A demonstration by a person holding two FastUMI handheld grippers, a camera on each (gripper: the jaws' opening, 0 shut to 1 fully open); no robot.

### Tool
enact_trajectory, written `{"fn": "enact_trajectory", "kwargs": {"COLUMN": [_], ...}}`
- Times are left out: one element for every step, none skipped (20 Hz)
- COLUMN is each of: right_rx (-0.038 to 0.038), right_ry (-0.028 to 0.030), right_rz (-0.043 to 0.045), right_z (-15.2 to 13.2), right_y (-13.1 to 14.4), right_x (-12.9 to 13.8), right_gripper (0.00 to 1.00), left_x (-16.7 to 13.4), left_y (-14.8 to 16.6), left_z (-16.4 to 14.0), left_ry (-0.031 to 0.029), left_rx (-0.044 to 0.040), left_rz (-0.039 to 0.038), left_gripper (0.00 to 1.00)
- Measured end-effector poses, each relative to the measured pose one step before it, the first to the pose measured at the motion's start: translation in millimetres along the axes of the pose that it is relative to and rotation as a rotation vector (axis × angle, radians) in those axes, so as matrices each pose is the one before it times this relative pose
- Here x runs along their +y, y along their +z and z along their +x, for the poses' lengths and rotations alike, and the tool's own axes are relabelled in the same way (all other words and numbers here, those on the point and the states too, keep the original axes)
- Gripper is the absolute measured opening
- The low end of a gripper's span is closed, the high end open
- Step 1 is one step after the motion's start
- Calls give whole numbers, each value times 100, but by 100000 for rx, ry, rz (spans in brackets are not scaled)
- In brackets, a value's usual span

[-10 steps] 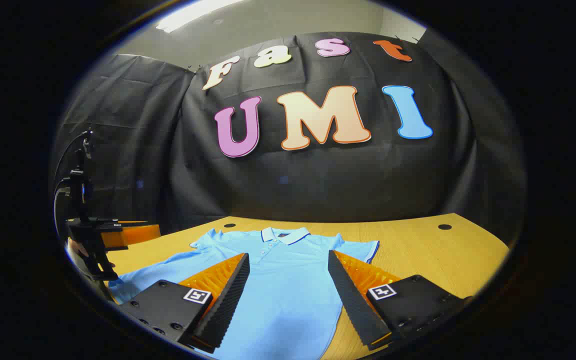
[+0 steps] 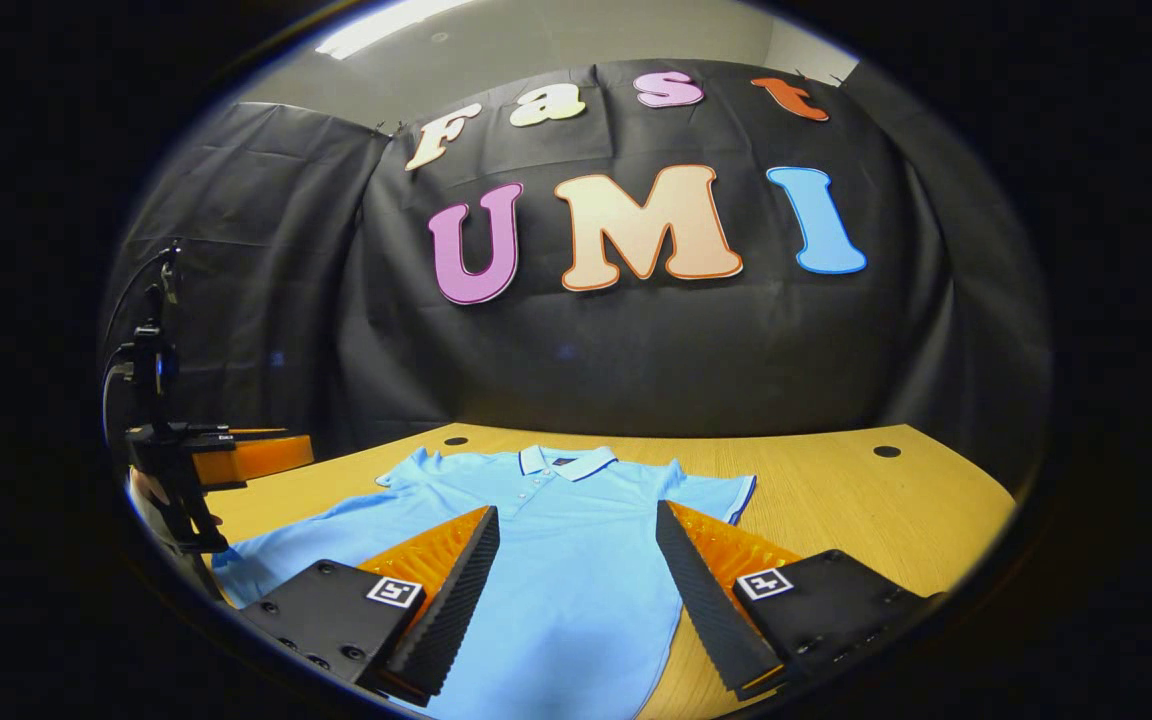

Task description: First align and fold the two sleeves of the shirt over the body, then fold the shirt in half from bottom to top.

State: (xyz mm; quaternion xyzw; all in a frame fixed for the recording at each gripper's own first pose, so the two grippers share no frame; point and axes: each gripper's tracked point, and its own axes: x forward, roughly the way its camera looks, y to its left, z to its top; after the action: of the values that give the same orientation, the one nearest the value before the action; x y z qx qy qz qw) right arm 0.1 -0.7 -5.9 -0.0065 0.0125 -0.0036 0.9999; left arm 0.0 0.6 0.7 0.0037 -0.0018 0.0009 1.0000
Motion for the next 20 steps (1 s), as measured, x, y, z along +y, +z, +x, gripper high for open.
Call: {"fn": "enact_trajectory", "kwargs": {"right_rx": [-26,7,56,133,148,156,199,257,386,375,323,255,276,233,240,259,400,568,204,-125], "right_ry": [-204,-172,-89,-4,-45,-30,-120,-195,-181,-90,-17,145,69,24,-17,14,-92,-194,-337,-248], "right_rz": [-68,-33,39,40,45,-5,-18,-10,22,48,79,73,103,122,139,146,121,1,-58,-28], "right_z": [2,20,12,-42,-37,61,-31,11,55,40,-15,18,0,19,-13,10,60,-45,-35,-56], "right_y": [2,94,1,-66,-42,-65,-3,-127,-73,-136,-50,-34,-42,-100,-34,-102,-92,-81,11,36], "right_x": [-63,-82,-54,6,11,-74,-57,32,-99,-36,-7,45,22,8,-49,24,-19,-21,-76,24], "right_gripper": [98,98,98,98,98,98,98,98,98,98,98,98,98,98,98,98,98,98,98,98], "left_x": [41,3,-57,5,-59,-39,21,28,-13,-92,55,54,92,79,32,-57,-28,-38,-69,39], "left_y": [-15,-151,-51,-120,70,23,43,22,86,-42,9,-26,40,83,18,-88,-31,-103,37,-132], "left_z": [9,-4,-12,58,-10,-60,-38,5,-19,-25,-19,14,30,13,-24,-6,33,30,16,1], "left_ry": [60,40,-138,-108,-39,8,-68,1,-77,-69,77,193,353,92,23,-98,-305,-340,-304,-382], "left_rx": [258,366,285,216,37,-97,-186,-92,-82,39,-77,18,-29,-17,153,126,183,212,208,360], "left_rz": [-157,-139,-70,7,77,148,179,148,40,93,137,278,167,19,-9,-42,-171,-141,-278,-361], "left_gripper": [95,95,95,95,95,95,95,95,95,95,95,95,95,95,95,95,95,95,95,95]}}
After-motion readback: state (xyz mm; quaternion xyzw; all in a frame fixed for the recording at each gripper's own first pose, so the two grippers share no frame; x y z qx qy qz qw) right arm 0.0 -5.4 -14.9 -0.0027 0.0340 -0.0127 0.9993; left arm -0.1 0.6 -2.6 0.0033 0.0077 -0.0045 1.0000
